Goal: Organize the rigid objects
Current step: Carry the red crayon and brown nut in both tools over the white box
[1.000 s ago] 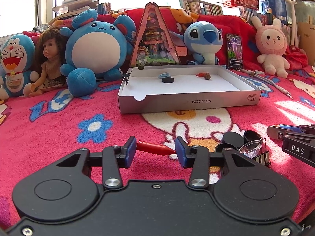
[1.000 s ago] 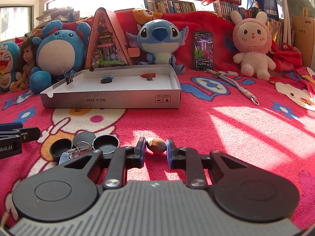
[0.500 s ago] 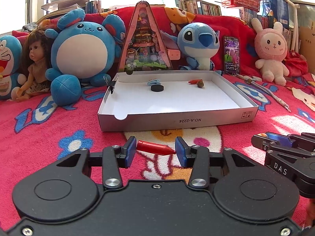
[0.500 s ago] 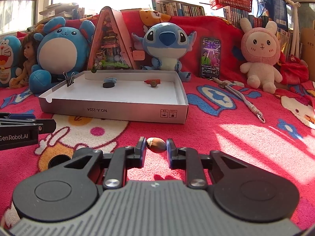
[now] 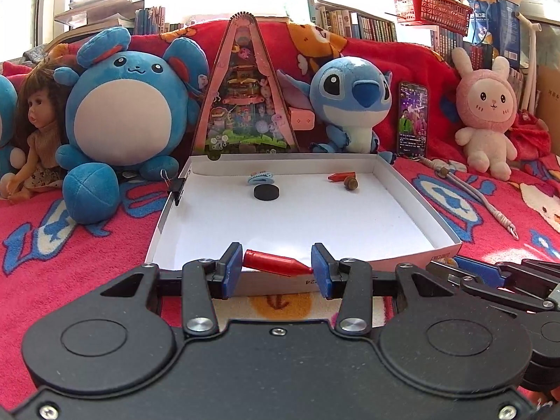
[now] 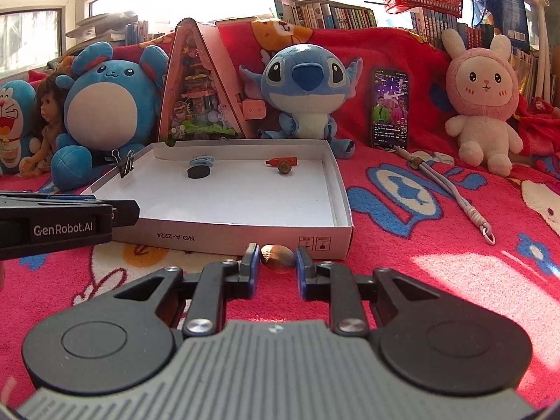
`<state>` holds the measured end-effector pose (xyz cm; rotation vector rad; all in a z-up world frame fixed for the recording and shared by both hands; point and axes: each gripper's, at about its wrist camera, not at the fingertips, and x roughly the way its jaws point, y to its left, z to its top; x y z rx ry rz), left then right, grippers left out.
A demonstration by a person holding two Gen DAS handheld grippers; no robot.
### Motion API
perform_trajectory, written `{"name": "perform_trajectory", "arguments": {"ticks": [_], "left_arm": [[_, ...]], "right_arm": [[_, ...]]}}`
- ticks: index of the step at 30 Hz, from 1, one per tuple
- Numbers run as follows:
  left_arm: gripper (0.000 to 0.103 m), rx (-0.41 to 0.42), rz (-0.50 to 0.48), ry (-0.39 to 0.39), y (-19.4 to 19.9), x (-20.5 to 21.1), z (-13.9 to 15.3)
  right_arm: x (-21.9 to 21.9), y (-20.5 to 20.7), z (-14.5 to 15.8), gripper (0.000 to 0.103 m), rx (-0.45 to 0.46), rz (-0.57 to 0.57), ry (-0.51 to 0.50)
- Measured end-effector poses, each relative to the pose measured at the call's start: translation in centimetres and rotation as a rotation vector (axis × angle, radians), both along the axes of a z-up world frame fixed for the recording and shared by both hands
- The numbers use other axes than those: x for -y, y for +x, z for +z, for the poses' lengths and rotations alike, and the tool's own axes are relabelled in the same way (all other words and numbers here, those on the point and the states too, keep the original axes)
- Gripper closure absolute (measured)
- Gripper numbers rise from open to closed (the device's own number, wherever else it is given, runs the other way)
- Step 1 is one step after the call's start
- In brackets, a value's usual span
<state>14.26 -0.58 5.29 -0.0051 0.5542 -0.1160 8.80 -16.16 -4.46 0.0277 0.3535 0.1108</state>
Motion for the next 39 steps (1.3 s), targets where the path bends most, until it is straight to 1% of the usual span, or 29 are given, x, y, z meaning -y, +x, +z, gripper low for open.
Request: {"name": "perform_trajectory", "arguments": {"ticks": [4,7,13,17,21,24,28,34,39], "left_arm": [[0.062,-0.005,0.006,-0.002,2.1,-0.1,0.6],[0.062,-0.021,0.007,-0.017,4.0,-0.2,0.8],[0.062,-0.039,-0.005,-0.016,7.6,0.1,0.6],[0.062,-0.061,-0.001,-0.033,10.1,0.4,0.1],[0.062,-0.11,0.03,-0.075,12.8,0.2,-1.1],[0.062,-0.127,0.058,-0.095,13.9,0.0,-2.0],[0.062,-0.136,0.077,-0.059,15.1,0.2,-2.7],[0.062,-0.14,0.085,-0.022,16.6,0.7,-3.0],[0.062,-0.152,0.084,-0.014,17.3,1.2,-3.5]], "right_arm": [[0.3,1.5,1.2,0.077,0.012,0.006,0.005],[0.5,2.9,1.9,0.077,0.004,0.022,0.016],[0.2,6.4,3.2,0.077,-0.003,0.048,-0.009],[-0.1,9.0,3.5,0.077,-0.027,0.054,-0.013],[-0.5,11.8,3.3,0.077,-0.057,0.064,-0.011],[-0.9,13.5,3.2,0.077,-0.081,0.056,-0.032],[-1.2,15.3,3.0,0.077,-0.109,0.047,-0.023],[-1.9,17.3,2.8,0.077,-0.137,0.031,-0.029],[-2.1,18.6,2.5,0.077,-0.163,0.016,-0.024]]}}
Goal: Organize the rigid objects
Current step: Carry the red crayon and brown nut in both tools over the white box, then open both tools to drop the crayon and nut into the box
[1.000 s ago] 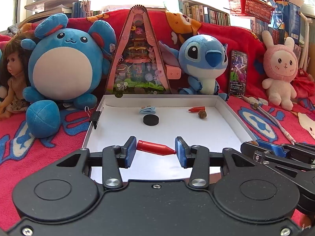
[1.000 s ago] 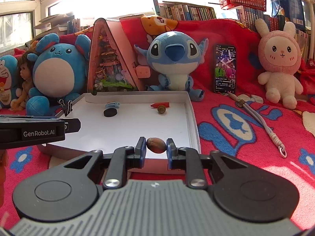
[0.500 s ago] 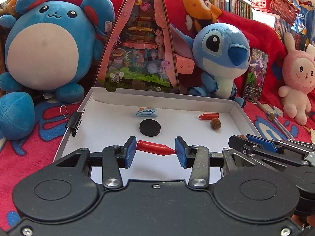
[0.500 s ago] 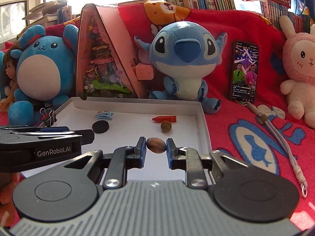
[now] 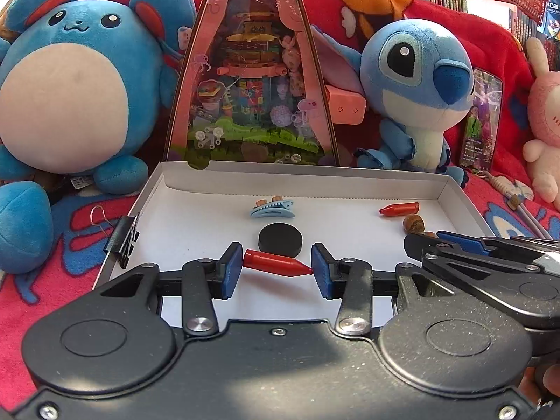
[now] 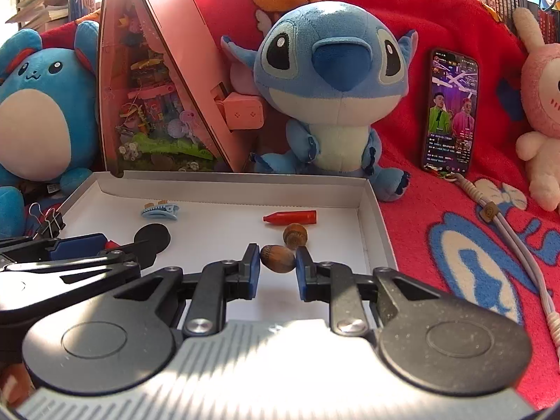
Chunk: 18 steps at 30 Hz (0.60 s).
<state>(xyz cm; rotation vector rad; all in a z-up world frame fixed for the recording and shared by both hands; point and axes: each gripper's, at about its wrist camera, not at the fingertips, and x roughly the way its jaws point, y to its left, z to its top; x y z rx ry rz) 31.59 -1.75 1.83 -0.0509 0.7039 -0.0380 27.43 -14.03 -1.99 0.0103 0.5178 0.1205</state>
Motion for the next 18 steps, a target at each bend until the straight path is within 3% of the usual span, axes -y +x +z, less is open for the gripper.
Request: {"name": "perform_trajectory", "arguments": {"ticks": [18], "left_arm": [[0.061,-0.032,0.0,0.037,1.2,0.5,-0.7]], "right_arm": [[-0.3,1.6,-0.7,0.077,-0.058,-0.006,-0.023]]}}
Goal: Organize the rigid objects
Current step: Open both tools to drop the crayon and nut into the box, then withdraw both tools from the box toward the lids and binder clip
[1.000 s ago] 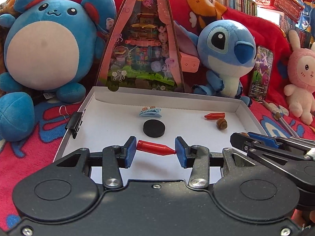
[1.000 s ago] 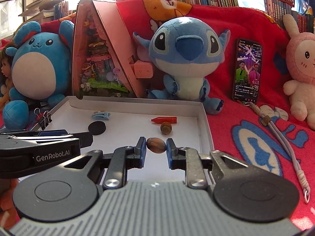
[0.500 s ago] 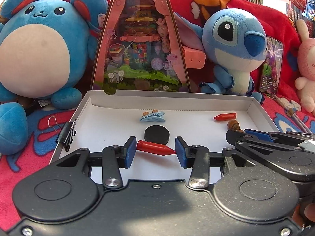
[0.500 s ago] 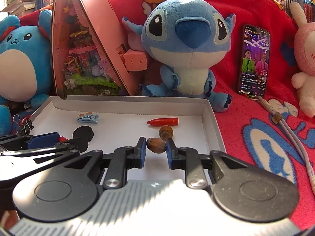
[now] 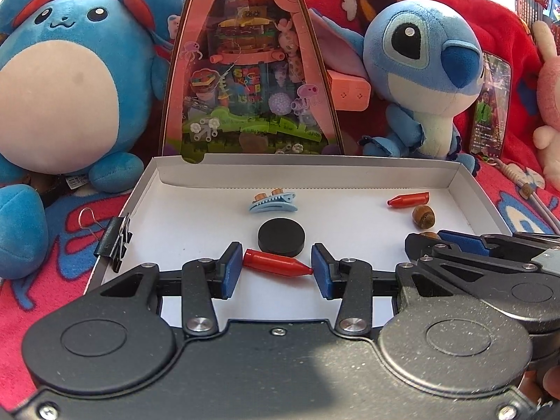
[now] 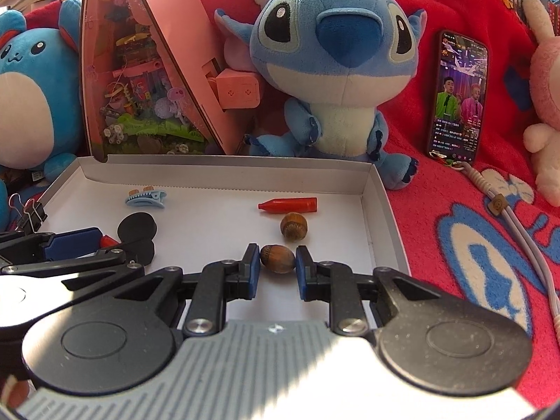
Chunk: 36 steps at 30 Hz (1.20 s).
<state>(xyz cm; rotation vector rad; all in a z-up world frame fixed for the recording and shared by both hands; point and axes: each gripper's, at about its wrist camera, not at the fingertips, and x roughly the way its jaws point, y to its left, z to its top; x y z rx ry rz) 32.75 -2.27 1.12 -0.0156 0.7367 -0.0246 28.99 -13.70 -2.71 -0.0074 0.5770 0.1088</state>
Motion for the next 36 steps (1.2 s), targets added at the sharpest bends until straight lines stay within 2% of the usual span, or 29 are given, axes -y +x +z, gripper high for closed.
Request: {"name": "perform_trajectory", "arguments": {"ticks": [3,7,8,13,15,22,27,36], "left_arm": [[0.061,0.018,-0.024,-0.015,-0.4,-0.1,0.2],[0.057,0.055,-0.03,-0.018,-1.3,-0.4,1.1],[0.054,0.062,-0.03,-0.017,-1.5,-0.4,1.3],[0.036,0.106,-0.031,-0.028,-3.4,-1.3,3.0],[0.032,0.117,-0.039,-0.03,-4.2,-1.6,3.5],[0.028,0.166,-0.064,-0.003,-8.7,-2.1,5.0],[0.027,0.171,-0.079,0.02,-12.0,-2.2,5.2],[0.026,0.189,-0.099,0.047,-17.5,-2.0,4.7]], "right_arm": [[0.1,0.0,0.0,0.075,0.0,0.002,0.007],[0.5,-0.6,0.4,0.064,0.02,0.003,0.036],[0.6,-0.8,0.6,0.055,0.025,0.005,0.041],[1.3,-2.3,1.7,0.051,0.052,0.008,0.056],[1.5,-3.0,2.2,0.045,0.066,0.011,0.05],[1.5,-7.0,3.2,0.035,0.119,0.043,0.005],[1.6,-9.9,3.3,0.029,0.136,0.062,-0.016],[1.7,-14.4,2.3,0.024,0.162,0.084,-0.04]]}}
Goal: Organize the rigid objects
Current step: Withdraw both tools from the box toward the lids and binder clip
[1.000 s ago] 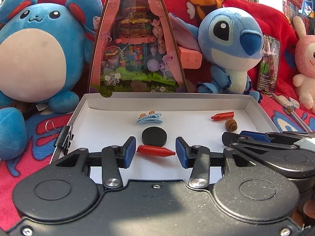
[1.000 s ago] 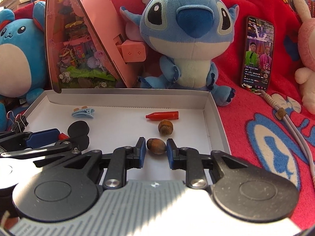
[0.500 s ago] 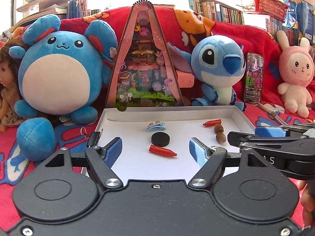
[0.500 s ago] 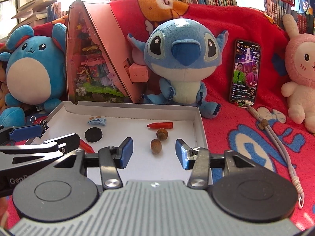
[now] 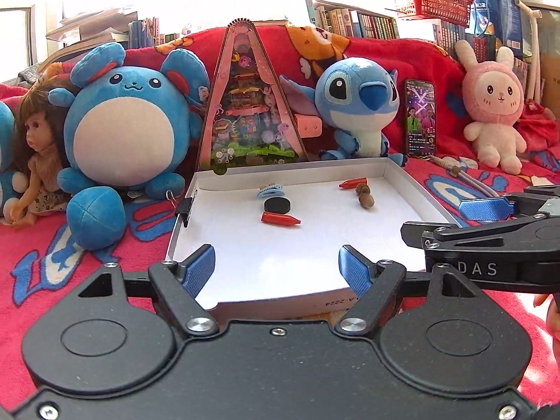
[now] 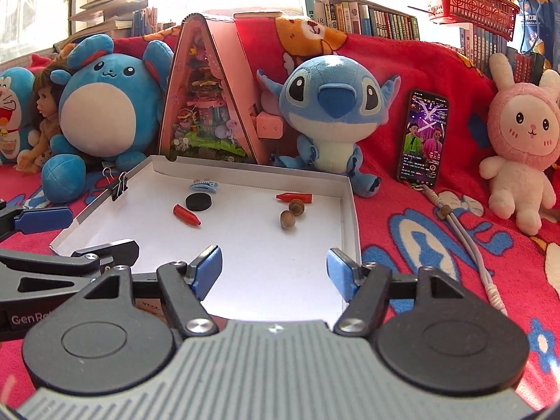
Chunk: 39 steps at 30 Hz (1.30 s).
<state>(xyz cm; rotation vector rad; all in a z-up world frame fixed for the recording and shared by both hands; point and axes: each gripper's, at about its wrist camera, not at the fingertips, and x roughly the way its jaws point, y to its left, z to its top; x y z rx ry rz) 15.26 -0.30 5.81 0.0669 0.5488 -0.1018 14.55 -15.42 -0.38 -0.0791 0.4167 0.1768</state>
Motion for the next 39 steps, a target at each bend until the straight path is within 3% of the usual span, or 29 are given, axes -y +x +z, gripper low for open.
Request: {"name": "perform_trajectory", "arguments": {"ticks": [11,23,32,34,36,39], "left_arm": [[0.024,0.017,0.021,-0.007,-6.0,0.1,-0.8],[0.024,0.012,-0.027,0.027,-10.7,0.5,-2.2],[0.024,-0.072,-0.069,0.012,-13.4,0.3,-3.4],[0.03,-0.099,-0.088,0.007,-13.5,0.3,-3.7],[0.054,-0.138,-0.108,-0.003,-13.4,0.3,-3.9],[0.062,-0.153,-0.133,0.005,-13.3,0.5,-4.2]], "right_arm": [[0.7,-4.6,-1.5,0.019,0.022,0.024,0.035],[2.3,-9.0,-4.2,0.018,-0.005,0.048,0.068],[3.6,-12.4,-6.2,0.018,-0.037,0.072,0.064],[3.7,-12.9,-6.6,0.018,-0.047,0.088,0.059],[3.6,-13.3,-7.0,0.018,-0.061,0.105,0.058],[3.0,-13.9,-7.5,0.018,-0.081,0.119,0.068]]}}
